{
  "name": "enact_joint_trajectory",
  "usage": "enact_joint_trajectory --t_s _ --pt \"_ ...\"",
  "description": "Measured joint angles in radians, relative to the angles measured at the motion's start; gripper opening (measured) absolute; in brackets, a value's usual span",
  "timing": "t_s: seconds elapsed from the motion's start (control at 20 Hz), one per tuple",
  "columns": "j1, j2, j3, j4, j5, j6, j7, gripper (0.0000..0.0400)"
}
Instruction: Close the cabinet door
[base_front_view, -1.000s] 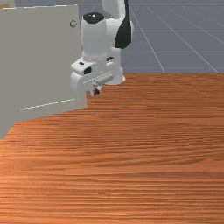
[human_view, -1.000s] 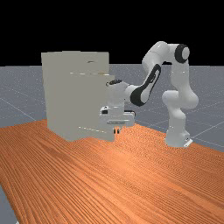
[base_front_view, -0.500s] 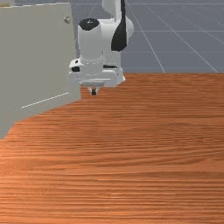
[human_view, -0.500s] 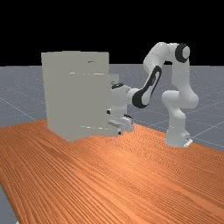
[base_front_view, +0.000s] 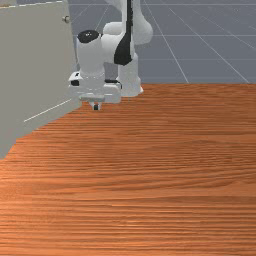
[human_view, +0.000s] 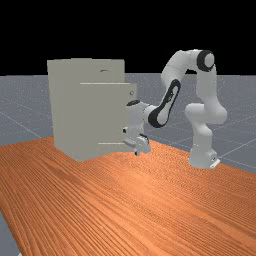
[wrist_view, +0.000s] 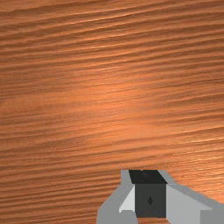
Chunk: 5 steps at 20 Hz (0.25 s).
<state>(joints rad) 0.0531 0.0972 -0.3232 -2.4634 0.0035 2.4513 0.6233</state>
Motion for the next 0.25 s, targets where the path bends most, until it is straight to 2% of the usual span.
enact_joint_trajectory --t_s 0.25 --pt "-0.098 -0.001 -0.157 0.007 -0.014 0.001 -0.105 0.0"
